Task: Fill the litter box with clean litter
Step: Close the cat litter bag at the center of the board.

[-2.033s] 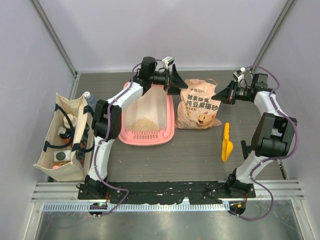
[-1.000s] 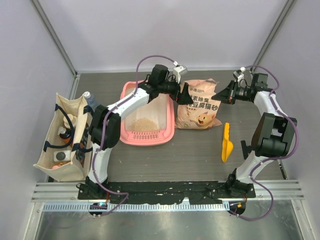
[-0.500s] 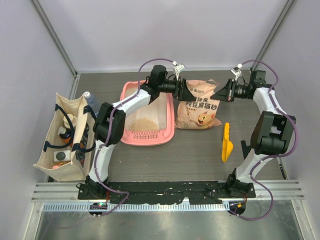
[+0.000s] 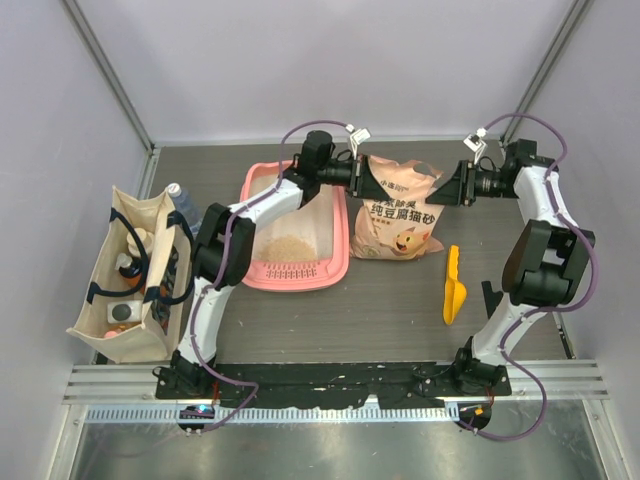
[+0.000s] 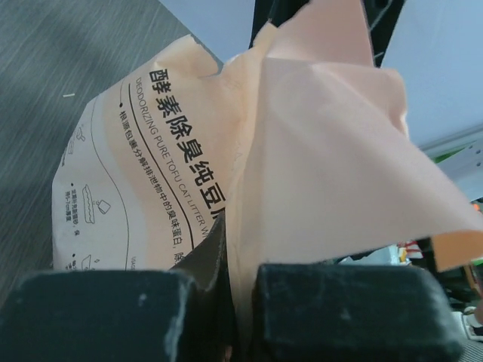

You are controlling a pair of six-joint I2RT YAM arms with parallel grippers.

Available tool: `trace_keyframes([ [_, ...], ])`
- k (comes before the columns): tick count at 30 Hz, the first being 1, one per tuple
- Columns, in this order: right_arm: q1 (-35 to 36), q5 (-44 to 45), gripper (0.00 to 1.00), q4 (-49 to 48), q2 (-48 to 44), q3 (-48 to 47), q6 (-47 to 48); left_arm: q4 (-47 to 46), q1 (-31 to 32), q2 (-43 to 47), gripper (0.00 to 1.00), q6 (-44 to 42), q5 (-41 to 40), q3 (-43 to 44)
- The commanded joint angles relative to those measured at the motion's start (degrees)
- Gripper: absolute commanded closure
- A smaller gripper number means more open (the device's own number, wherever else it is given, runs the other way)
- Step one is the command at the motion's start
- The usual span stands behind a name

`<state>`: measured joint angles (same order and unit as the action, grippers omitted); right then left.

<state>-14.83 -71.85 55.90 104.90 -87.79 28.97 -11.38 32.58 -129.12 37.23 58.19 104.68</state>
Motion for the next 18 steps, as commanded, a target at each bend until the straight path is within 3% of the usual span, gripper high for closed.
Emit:
trace_keyframes([
  [1,-1.17,2.07,0.39,2.9,-4.35,-1.33,6.8,-3.74,-1.29,0.19,1.0,3.81,4.47,2.37],
  [5,-3.18,1.8,0.21,2.9,-4.97,-2.21,6.8,-4.79,-1.38,0.18,1.0,5.12,4.38,2.54],
  [11,-5.82,0.84,0.18,3.16,-5.32,-2.13,6.09,-4.27,-1.38,0.45,1.0,5.13,3.68,2.37],
  [14,-5.74,1.28,0.15,10.0,-7.51,-0.46,18.46,-4.09,-1.29,0.62,1.0,5.13,3.77,2.1],
  [18,-3.98,1.9,0.16,12.55,-9.1,2.18,24.71,-3.83,-1.46,0.97,1.0,5.13,3.51,2.1],
])
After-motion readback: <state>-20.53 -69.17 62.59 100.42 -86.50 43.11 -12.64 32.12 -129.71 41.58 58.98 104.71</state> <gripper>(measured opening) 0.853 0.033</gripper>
